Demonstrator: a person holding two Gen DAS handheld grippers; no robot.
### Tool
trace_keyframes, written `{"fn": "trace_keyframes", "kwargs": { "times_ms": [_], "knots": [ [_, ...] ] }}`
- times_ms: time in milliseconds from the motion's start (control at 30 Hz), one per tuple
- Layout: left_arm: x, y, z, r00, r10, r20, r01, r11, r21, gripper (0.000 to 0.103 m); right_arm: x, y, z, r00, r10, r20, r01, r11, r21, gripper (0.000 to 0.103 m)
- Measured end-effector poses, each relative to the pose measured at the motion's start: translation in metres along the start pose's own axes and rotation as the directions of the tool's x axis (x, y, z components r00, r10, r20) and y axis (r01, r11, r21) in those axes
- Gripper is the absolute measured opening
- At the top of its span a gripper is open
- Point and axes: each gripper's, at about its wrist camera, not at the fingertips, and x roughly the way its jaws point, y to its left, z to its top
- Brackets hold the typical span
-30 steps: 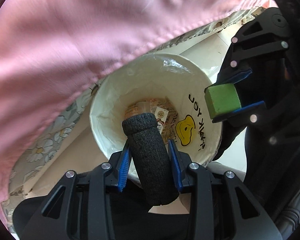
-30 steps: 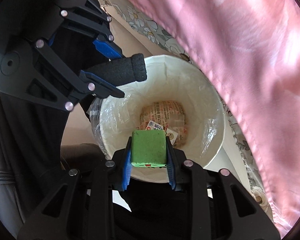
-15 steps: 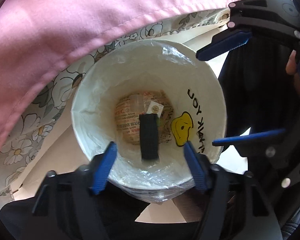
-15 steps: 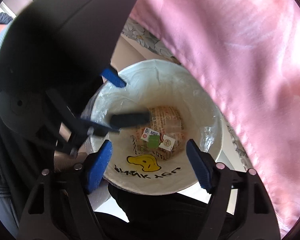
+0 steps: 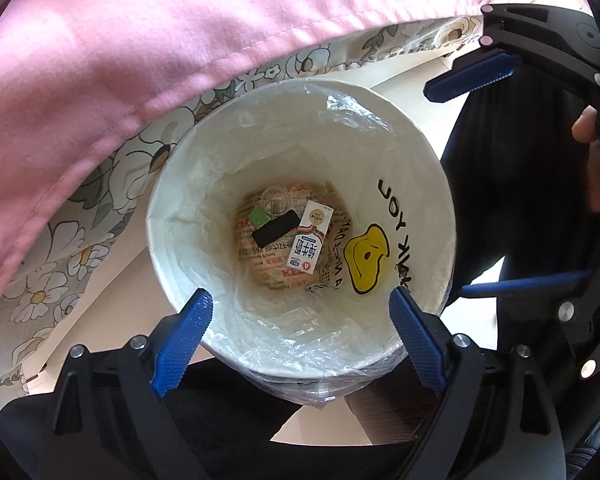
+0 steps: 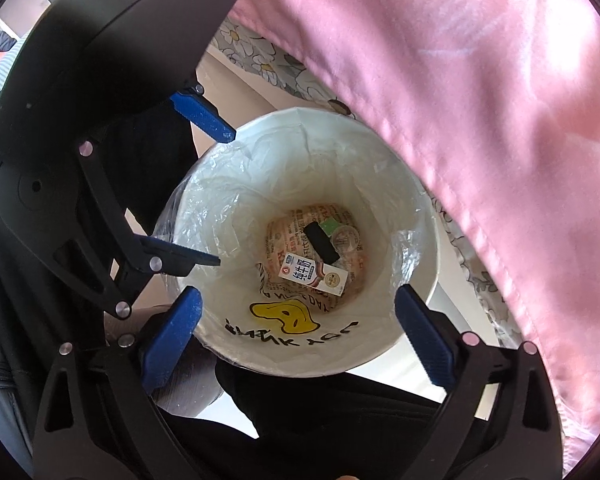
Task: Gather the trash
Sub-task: 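Move both open tools back over the bed toward the red block and white box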
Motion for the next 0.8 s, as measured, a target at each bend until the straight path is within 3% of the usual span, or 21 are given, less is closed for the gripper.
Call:
{"fn": "trace_keyframes", "kwargs": {
  "times_ms": [500,800],
  "knots": [
    [-0.028,0.002,-0.01,0.997,0.032,0.072,-0.03,0.999,-0.032,0.091,-0.02,0.001,-0.009,0.997,-0.056,0.044,0.055,0.998,0.04,0.095],
    [-0.087,0.005,-0.019,0.97,0.124,0.211,-0.107,0.99,-0.093,0.091,-0.082,0.004,-0.01,0.976,-0.129,0.179,0.117,0.99,0.074,0.095]
  ]
}}
